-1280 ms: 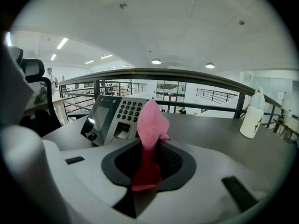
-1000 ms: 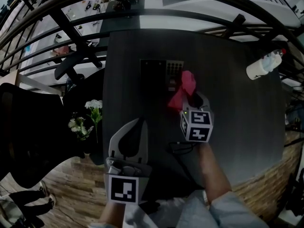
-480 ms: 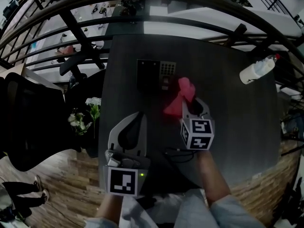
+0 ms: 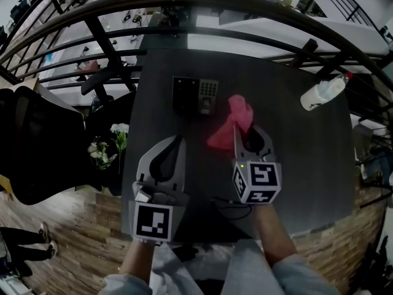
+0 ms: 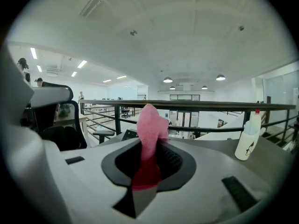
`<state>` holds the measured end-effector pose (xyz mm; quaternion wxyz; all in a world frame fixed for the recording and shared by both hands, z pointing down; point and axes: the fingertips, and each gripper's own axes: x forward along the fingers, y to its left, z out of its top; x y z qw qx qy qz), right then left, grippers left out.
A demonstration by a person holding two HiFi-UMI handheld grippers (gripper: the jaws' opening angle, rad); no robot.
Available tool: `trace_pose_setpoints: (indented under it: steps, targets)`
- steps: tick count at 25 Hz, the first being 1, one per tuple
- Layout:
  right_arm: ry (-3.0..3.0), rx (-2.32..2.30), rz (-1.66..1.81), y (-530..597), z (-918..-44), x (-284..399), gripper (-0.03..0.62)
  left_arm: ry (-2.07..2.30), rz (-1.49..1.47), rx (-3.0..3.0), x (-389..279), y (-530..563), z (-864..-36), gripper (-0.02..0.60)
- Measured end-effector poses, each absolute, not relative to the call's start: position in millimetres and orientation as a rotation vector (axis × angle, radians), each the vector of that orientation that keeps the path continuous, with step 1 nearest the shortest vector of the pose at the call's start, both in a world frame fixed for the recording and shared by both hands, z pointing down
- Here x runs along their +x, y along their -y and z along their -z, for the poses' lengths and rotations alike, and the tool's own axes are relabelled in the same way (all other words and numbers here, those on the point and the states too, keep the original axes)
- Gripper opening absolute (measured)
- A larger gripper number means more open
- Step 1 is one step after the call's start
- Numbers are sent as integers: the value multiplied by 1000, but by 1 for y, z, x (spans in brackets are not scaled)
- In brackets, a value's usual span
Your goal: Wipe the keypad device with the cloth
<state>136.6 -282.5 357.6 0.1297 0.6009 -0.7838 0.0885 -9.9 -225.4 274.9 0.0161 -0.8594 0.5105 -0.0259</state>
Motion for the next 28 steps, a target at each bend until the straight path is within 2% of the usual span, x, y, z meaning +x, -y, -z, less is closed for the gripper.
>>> trace_pose_setpoints:
  steps: [11, 28]
  targets:
    - [2407, 1778, -179, 256, -307, 129, 78, -1627, 44, -2623, -12, 221, -254, 2]
    - [2500, 1753, -177, 240, -286, 114, 78, -1656, 40, -2588, -22, 211, -238, 2]
